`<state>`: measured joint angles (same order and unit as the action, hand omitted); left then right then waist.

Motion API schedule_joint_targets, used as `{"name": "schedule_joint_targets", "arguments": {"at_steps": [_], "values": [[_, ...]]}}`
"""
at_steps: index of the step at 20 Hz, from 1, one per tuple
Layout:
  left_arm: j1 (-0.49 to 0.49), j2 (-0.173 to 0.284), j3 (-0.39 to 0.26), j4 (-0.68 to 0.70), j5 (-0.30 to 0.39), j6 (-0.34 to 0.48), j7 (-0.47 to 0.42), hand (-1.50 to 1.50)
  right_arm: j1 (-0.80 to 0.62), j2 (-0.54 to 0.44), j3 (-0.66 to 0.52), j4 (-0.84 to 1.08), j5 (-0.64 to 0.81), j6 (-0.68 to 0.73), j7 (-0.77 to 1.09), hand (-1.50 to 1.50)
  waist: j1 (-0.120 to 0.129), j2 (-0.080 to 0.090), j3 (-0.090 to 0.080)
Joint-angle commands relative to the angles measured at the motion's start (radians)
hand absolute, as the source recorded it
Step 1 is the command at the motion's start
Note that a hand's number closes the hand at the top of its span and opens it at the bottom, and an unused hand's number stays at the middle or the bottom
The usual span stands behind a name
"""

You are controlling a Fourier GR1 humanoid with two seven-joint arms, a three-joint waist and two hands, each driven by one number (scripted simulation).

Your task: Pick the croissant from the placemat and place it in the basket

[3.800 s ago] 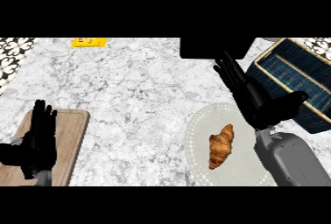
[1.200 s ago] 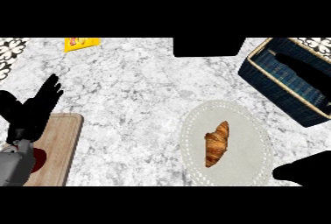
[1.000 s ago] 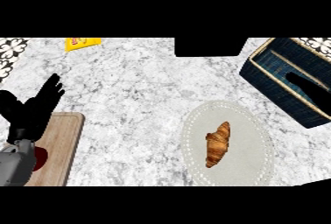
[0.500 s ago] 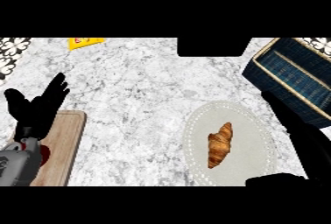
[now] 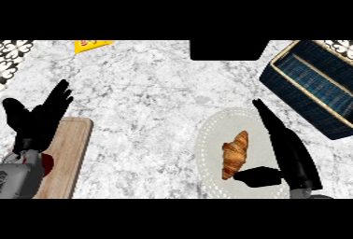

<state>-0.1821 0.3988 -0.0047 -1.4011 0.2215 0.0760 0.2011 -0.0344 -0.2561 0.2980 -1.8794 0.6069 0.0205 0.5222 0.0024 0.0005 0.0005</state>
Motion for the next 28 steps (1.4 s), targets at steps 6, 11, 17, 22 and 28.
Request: {"name": "schedule_joint_targets", "arguments": {"at_steps": [6,11,17,22,28], "values": [[-0.028,-0.025,0.064,0.059,-0.035,-0.045,-0.023,0.00,-0.054,0.019,-0.038,0.125,0.013,0.120,0.004,-1.50,-0.003,0.000,-0.001],[-0.079,-0.074,0.058,0.087,-0.089,-0.029,-0.001,0.00,0.016,0.014,-0.056,0.121,0.049,0.106,-0.075,-1.50,-0.008,-0.001,-0.001],[-0.013,-0.079,0.091,-0.044,-0.101,-0.055,0.049,0.00,0.047,0.058,-0.081,0.238,0.069,0.034,-0.233,-1.50,-0.003,-0.001,0.000],[-0.065,-0.105,0.095,0.045,-0.121,-0.083,0.027,0.00,0.009,0.097,-0.075,0.244,0.055,0.078,-0.238,-1.50,-0.004,0.000,-0.001],[-0.057,-0.103,0.140,0.043,-0.133,-0.100,0.005,0.00,0.018,0.114,-0.053,0.204,0.122,0.100,-0.197,-1.50,-0.004,-0.001,-0.001]]}}
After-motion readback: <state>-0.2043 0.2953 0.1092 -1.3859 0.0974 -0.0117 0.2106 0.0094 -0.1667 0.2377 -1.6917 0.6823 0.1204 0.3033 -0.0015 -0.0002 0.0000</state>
